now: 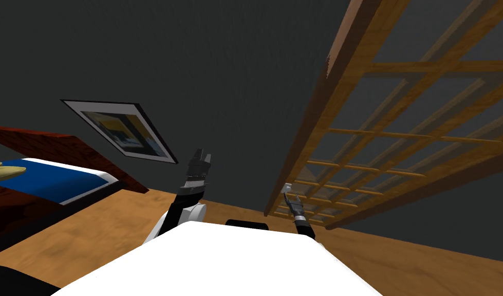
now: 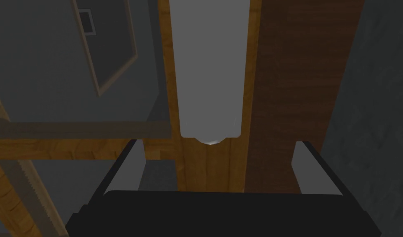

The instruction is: Pull the door open

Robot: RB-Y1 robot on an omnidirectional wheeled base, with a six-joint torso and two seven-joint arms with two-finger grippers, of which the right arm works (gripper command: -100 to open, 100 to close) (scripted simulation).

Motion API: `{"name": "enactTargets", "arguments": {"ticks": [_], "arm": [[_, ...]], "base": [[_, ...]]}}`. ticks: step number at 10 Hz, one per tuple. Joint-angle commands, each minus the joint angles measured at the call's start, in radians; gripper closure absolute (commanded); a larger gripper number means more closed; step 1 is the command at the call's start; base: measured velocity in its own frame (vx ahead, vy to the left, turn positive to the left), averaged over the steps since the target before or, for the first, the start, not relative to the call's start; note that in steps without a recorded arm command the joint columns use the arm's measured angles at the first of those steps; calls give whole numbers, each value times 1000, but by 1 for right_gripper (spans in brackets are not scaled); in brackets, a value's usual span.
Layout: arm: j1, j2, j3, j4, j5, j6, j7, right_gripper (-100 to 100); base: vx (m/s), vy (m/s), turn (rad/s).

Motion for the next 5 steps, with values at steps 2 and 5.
{"name": "enactTargets", "arguments": {"ticks": [2,5], "arm": [[14,-16,-21,15,-14,-20,-5,-100],[29,-13,-18,10,-13,-21,-9,100]], "base": [[212,6,108],[53,13,11]]}}
